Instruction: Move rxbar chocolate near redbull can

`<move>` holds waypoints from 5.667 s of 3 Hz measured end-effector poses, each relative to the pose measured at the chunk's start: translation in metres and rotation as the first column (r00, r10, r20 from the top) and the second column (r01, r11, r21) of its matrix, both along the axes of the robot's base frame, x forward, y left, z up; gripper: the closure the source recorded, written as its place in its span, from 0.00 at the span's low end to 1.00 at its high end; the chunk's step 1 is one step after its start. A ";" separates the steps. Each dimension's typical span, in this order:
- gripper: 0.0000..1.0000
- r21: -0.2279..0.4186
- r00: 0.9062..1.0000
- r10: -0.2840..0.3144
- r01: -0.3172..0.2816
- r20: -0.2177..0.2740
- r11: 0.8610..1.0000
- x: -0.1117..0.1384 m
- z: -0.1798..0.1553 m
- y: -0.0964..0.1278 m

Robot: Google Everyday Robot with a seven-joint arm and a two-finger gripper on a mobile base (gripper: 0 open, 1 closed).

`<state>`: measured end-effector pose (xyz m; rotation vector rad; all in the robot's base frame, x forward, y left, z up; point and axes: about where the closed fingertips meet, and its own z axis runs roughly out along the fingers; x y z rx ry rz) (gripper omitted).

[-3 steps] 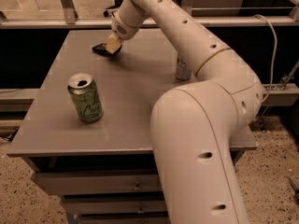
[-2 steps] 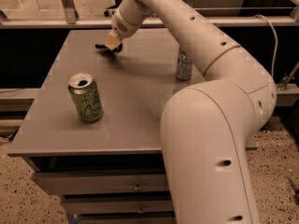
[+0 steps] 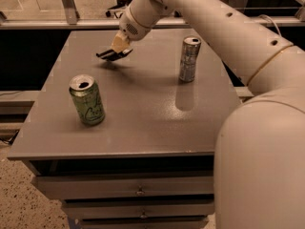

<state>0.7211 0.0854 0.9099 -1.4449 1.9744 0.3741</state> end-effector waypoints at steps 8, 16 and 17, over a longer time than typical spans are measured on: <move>0.01 0.122 0.987 -0.163 0.163 -0.012 0.979 -0.141 -0.008 -0.085; 1.00 0.138 0.966 -0.254 0.260 -0.055 0.956 -0.093 -0.064 -0.071; 1.00 0.121 0.966 -0.259 0.258 -0.014 0.958 -0.100 -0.042 -0.089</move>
Offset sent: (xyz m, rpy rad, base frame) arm -0.0909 -0.0961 0.0197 -0.0523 -0.0399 -0.1430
